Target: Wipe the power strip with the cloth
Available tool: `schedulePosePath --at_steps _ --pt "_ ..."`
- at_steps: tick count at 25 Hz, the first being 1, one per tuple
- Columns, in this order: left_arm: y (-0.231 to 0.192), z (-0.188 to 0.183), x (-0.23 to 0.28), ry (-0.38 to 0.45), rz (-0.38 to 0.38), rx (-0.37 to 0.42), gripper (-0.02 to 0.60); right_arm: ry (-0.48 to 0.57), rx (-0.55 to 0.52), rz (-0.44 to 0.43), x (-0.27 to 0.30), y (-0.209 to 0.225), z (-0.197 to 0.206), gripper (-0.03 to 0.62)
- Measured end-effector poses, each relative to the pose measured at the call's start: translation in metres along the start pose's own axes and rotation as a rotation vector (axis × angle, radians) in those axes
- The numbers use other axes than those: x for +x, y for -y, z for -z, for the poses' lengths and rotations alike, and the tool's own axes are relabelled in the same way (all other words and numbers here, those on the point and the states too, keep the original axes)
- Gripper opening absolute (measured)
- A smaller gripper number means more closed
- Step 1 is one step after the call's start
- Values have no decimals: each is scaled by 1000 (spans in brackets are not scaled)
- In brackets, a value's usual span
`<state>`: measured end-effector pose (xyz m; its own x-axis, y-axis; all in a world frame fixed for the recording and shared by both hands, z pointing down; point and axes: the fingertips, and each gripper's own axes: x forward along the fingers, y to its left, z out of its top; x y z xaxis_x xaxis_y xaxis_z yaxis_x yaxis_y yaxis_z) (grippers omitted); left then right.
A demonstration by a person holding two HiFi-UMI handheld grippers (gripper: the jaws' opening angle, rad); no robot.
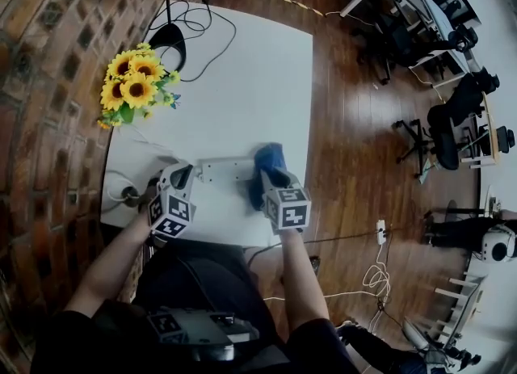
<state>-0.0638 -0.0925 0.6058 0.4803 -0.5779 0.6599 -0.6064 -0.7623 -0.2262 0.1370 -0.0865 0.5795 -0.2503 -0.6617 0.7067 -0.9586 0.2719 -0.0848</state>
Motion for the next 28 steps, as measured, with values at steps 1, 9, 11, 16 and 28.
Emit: schedulePosePath --at_steps 1,9,11,16,28 --pt "0 0 -1 -4 0 -3 20 2 3 2 0 1 0 58" --pt "1 -2 -2 -15 2 -6 20 15 33 20 0 12 -3 58" --pt "1 -1 -1 -15 4 -12 20 5 22 20 1 12 -3 58" --pt "1 0 2 -2 7 9 20 12 4 31 5 12 -6 58" --pt "3 2 2 -13 22 18 20 -59 -50 106 7 6 -6 58"
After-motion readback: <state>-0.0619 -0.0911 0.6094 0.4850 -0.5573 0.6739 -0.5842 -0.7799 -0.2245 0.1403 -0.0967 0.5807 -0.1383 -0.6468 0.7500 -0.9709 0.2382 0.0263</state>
